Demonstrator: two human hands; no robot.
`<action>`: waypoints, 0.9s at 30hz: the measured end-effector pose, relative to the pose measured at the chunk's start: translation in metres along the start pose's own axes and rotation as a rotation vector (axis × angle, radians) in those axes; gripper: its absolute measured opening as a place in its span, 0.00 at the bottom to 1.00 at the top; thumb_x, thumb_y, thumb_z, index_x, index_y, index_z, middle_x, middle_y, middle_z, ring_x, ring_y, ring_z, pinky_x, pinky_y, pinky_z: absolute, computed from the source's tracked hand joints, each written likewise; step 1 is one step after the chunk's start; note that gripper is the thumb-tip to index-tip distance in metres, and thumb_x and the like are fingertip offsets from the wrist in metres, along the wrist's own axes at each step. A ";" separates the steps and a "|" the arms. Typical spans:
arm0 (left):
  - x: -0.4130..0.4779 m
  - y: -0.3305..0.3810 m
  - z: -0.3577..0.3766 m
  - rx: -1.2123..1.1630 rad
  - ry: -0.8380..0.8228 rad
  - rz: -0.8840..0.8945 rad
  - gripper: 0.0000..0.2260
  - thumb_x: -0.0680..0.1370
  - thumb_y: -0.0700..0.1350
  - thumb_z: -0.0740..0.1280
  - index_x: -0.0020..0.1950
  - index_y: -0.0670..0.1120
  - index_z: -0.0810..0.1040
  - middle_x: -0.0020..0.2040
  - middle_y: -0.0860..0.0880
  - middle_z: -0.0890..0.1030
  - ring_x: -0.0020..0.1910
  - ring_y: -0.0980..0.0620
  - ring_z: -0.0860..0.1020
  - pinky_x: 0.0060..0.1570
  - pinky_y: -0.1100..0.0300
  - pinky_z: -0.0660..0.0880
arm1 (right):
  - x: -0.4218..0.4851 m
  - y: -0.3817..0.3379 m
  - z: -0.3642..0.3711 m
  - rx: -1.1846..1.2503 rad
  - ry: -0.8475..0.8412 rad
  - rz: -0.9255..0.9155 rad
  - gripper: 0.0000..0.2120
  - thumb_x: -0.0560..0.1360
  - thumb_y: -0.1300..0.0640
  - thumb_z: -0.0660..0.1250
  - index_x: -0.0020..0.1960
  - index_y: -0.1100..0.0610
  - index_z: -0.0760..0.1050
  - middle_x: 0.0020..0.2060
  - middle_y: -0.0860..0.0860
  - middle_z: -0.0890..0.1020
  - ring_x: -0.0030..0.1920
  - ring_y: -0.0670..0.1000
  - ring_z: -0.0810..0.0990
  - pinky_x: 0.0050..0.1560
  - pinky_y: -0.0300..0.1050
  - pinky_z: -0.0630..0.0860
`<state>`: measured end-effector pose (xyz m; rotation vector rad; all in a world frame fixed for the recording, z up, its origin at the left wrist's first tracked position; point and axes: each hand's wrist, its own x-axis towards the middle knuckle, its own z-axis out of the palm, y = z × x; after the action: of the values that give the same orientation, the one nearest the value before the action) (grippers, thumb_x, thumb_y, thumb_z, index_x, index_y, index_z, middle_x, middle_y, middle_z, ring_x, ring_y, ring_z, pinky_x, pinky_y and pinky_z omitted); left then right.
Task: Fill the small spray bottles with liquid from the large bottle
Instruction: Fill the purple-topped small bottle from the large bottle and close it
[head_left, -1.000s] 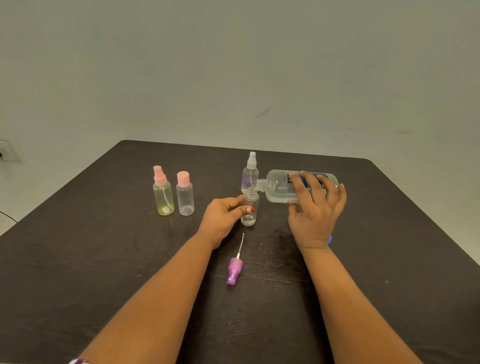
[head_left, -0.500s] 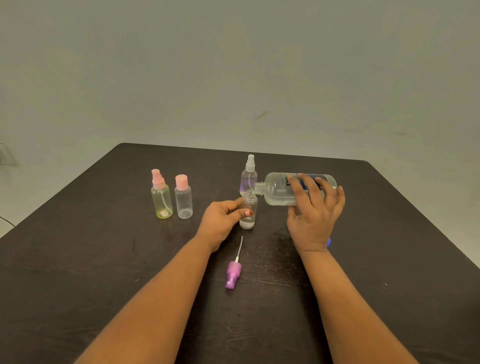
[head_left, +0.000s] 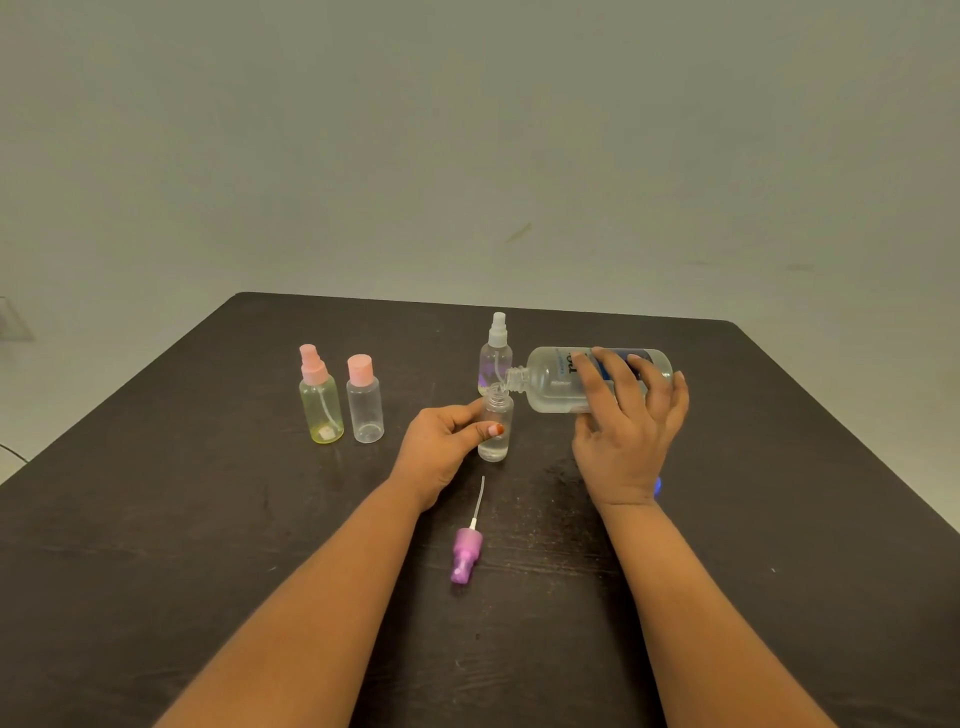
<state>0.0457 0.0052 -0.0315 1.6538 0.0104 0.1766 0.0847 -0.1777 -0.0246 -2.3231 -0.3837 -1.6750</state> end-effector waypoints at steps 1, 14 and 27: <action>0.000 0.000 0.000 0.002 0.001 -0.003 0.13 0.73 0.38 0.70 0.56 0.45 0.80 0.62 0.50 0.79 0.61 0.58 0.75 0.68 0.55 0.68 | 0.000 0.000 0.000 0.000 0.001 0.001 0.28 0.65 0.67 0.67 0.62 0.48 0.72 0.57 0.49 0.79 0.61 0.54 0.69 0.66 0.64 0.60; 0.000 0.000 -0.001 0.037 0.004 -0.004 0.17 0.73 0.39 0.70 0.62 0.43 0.77 0.62 0.49 0.78 0.63 0.56 0.74 0.68 0.55 0.68 | 0.001 0.000 -0.001 0.000 0.006 -0.007 0.28 0.65 0.67 0.66 0.63 0.49 0.71 0.57 0.50 0.79 0.61 0.55 0.69 0.66 0.65 0.60; -0.001 0.002 0.000 0.006 0.003 -0.002 0.15 0.73 0.38 0.70 0.60 0.42 0.78 0.61 0.49 0.79 0.60 0.60 0.74 0.67 0.56 0.68 | 0.001 -0.001 -0.001 0.001 0.021 -0.001 0.27 0.66 0.66 0.66 0.62 0.48 0.71 0.57 0.49 0.80 0.60 0.54 0.69 0.65 0.65 0.61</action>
<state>0.0445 0.0045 -0.0296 1.6599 0.0149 0.1774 0.0842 -0.1769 -0.0233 -2.3025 -0.3821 -1.6982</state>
